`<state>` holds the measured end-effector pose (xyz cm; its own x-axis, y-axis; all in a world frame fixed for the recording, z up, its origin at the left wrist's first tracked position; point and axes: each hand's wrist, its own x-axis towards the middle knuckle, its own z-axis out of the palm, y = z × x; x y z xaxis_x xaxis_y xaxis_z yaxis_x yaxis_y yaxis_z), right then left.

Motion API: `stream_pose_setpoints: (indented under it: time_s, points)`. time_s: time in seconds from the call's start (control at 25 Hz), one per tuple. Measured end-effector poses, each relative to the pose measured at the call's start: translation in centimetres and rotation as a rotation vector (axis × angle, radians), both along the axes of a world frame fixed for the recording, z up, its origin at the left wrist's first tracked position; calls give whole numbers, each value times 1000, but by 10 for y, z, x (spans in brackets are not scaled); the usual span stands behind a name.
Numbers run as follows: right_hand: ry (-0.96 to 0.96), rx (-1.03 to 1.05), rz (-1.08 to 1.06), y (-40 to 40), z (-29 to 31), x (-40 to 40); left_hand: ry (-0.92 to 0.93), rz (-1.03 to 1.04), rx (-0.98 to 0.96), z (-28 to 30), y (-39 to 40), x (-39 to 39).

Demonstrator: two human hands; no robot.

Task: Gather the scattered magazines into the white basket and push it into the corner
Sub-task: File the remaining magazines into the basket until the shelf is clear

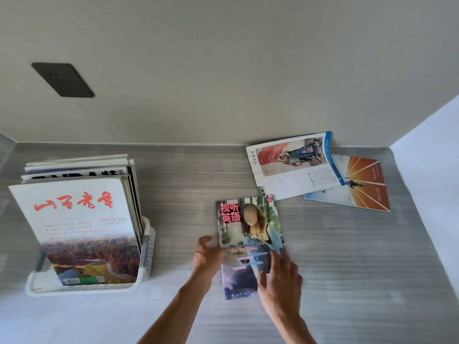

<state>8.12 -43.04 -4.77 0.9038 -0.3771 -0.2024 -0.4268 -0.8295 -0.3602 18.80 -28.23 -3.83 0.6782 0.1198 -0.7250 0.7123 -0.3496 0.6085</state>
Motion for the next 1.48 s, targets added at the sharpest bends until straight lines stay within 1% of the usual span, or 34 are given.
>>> stream_pose_setpoints:
  time_s: [0.04,0.08,0.12,0.16,0.24,0.28,0.32,0.4,0.44,0.48,0.52,0.6,0.72,0.8,0.88,0.96,1.04,1.16,1.24,1.32,1.36,1.44,1.48]
  points:
    - [58,-61,-34,-8,1,6,45,3,-119,-3,-5,-2]
    - [106,-103,-15,-12,2,9,59,-68,-179,-6,-11,-5]
    - [127,-107,14,-14,2,10,52,-119,-194,-8,-19,-8]
    - [114,-65,30,-14,0,9,20,-134,-174,-6,-28,-11]
    - [44,51,17,-17,0,4,-147,-133,-117,2,-38,-17]
    - [7,135,-28,-20,2,4,-248,-158,-136,7,-37,-18]
    - [-28,255,-126,-26,6,9,-338,-201,-189,17,-30,-17]
    - [-54,607,-415,-37,24,31,-477,-278,-328,41,-1,-17]
    - [-56,790,-536,-42,36,44,-518,-287,-386,53,17,-16]
    - [-43,946,-568,-38,49,59,-551,-283,-431,68,41,-14]
    - [-17,1027,-496,-28,65,73,-573,-275,-461,81,66,-12]
    - [-30,1042,-322,-1,90,94,-586,-223,-442,107,108,-8]
    - [-157,1091,-148,83,125,115,-676,-38,-305,147,195,4]
    - [-190,1131,-55,138,142,122,-730,20,-208,163,248,15]
    - [-170,1133,-13,186,143,127,-731,47,-123,165,293,21]
    - [-136,1105,-14,229,134,127,-665,92,-54,154,330,23]
    - [-106,1029,-53,258,118,125,-600,107,14,134,352,25]
    - [-57,954,-129,274,95,124,-516,67,114,110,360,30]
    - [-63,882,-148,280,89,121,-542,91,262,103,358,31]
    - [-145,833,-181,275,90,114,-693,113,358,102,346,27]
    - [-175,827,-202,266,92,109,-797,85,348,105,333,24]
    - [-161,815,-250,237,93,97,-949,-67,286,116,298,23]
    - [-144,800,-279,220,93,91,-986,-166,252,122,277,25]
